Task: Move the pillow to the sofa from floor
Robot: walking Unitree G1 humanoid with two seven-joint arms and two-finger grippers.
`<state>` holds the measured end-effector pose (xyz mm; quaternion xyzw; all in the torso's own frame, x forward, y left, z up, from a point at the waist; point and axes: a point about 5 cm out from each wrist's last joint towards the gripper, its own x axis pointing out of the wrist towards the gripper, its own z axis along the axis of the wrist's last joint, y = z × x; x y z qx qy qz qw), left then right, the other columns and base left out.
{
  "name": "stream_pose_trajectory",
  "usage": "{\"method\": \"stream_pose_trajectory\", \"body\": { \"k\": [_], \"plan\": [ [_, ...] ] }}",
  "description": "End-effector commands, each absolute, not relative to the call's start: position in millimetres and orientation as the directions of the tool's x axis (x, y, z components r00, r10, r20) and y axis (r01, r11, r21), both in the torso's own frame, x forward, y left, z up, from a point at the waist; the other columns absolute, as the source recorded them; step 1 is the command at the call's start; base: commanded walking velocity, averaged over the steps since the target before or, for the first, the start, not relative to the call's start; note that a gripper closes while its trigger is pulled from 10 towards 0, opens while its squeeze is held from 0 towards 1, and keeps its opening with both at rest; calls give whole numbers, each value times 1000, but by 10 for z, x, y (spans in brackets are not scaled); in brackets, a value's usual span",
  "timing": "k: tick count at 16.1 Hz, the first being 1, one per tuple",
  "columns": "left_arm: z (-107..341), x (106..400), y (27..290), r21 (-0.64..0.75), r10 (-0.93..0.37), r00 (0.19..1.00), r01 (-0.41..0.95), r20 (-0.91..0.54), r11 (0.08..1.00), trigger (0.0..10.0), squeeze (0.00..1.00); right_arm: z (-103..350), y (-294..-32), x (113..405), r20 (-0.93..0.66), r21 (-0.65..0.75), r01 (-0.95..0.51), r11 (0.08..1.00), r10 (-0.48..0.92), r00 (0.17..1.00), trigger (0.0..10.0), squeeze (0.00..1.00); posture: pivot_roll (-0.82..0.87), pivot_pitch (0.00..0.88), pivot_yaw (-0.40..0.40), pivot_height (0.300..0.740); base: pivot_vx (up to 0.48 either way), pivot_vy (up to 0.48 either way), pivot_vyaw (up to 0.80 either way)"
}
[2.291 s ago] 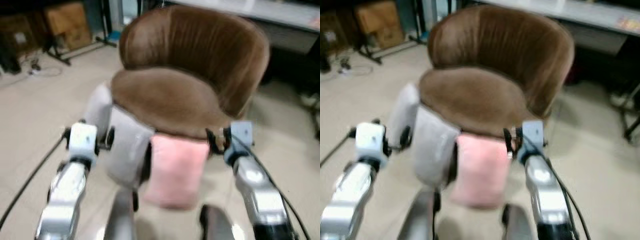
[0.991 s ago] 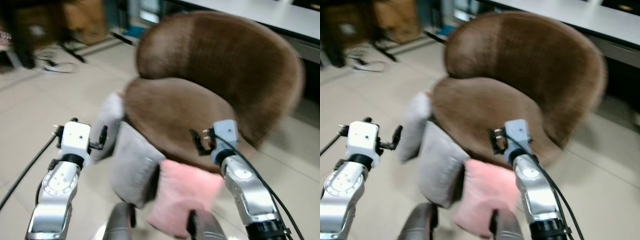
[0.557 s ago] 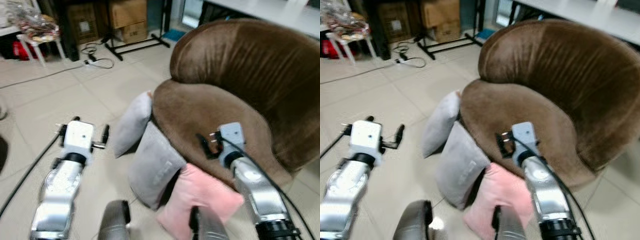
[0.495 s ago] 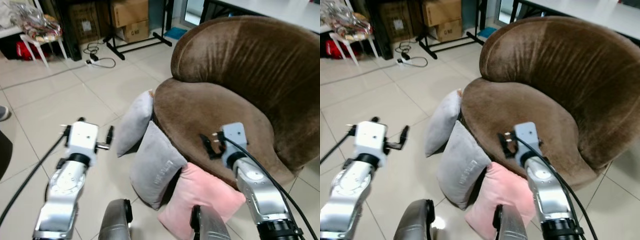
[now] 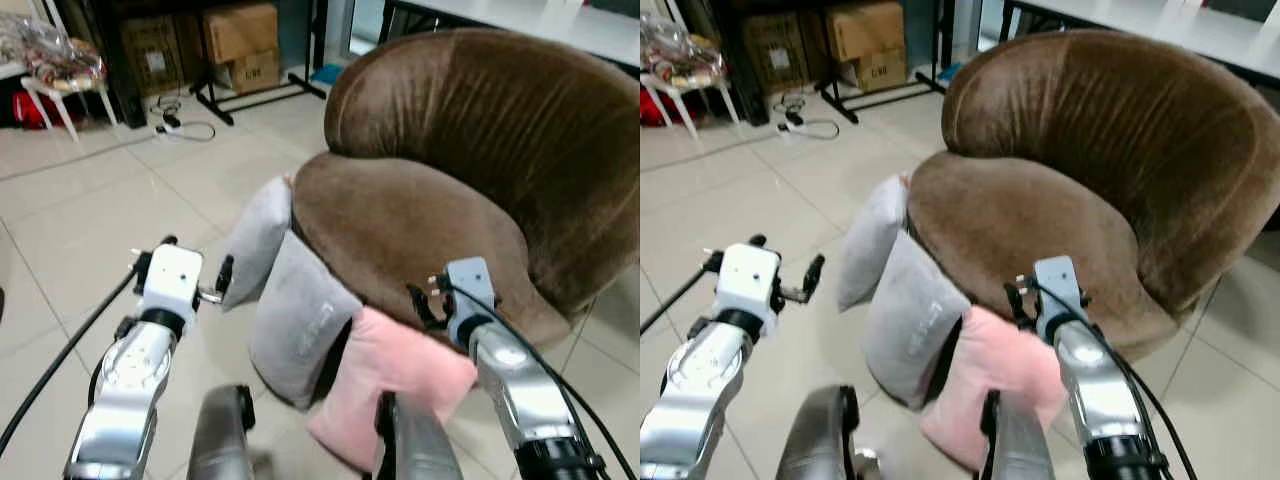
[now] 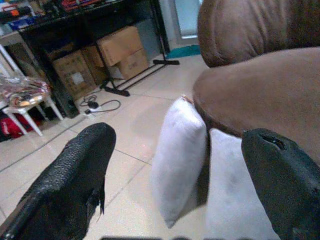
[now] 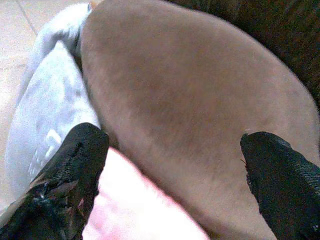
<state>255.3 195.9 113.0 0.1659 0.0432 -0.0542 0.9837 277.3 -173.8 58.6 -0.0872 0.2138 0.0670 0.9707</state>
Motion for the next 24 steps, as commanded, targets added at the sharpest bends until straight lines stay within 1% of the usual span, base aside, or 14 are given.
{"method": "stream_pose_trajectory", "body": {
  "k": [1,4,6,7,8,10,13,16,18,19,20,21,23,24],
  "plan": [
    [1107,2548,1937,327,-120,986,153,-119,933,10000,0,563,-1765,2764,-448,-161,-177,971,88,890,10000,0,2,0,-63,515,0,0,0],
    [1109,2562,1934,333,-146,981,180,-126,926,10000,0,518,-1764,2767,-467,-180,-203,962,98,879,10000,0,6,0,-65,485,0,0,0],
    [1105,2568,1932,337,-171,976,208,-135,918,10000,0,492,-1726,2777,-479,-170,-228,959,122,869,10000,0,-3,0,-59,485,0,0,0],
    [1095,2572,1932,336,-183,973,221,-142,915,10000,0,472,-1707,2783,-482,-158,-238,958,136,866,10000,906,-9,0,-55,485,0,0,0],
    [1069,2570,1916,332,-209,965,251,-158,909,10000,0,441,-1676,2804,-483,-144,-253,957,155,862,10000,1000,-19,0,-49,485,0,0,0],
    [1043,2558,1874,314,-258,949,304,-181,899,10000,0,396,-1652,2849,-501,-157,-282,946,170,849,10000,1000,-23,0,-51,485,0,0,0],
    [1021,2474,1762,277,-410,882,464,-231,842,10000,0,331,-1647,3015,-562,-201,-334,921,171,809,10000,1000,-37,0,-50,485,0,0,0],
    [1013,2397,1776,277,-456,849,520,-266,808,10000,0,325,-1625,3144,-567,-237,-335,912,151,810,10000,1000,-32,0,-49,485,0,0,0],
    [1040,2291,1789,287,-485,823,561,-295,777,10000,0,273,-1636,3202,-587,-282,-313,907,95,804,10000,1000,0,0,-62,485,0,0,0],
    [1071,2245,1789,289,-493,818,569,-298,770,10000,0,260,-1643,3213,-591,-284,-301,910,81,803,10000,525,15,15,-68,485,0,0,0],
    [1115,2192,1793,291,-499,813,577,-300,764,10000,0,256,-1641,3225,-591,-283,-294,913,75,803,10000,0,23,41,-71,485,0,0,0],
    [1148,2142,1791,292,-504,810,581,-300,760,10000,0,259,-1647,3228,-587,-283,-286,915,71,807,10000,0,34,78,-78,485,0,0,0],
    [1192,2110,1816,293,-509,804,589,-307,753,10000,0,275,-1641,3262,-580,-289,-269,919,55,813,10000,0,38,111,-82,485,0,0,0],
    [1235,2032,1847,290,-516,792,603,-326,743,10000,0,274,-1638,3279,-576,-300,-254,919,38,816,10000,0,44,173,-90,485,0,0,0]
  ]
}}
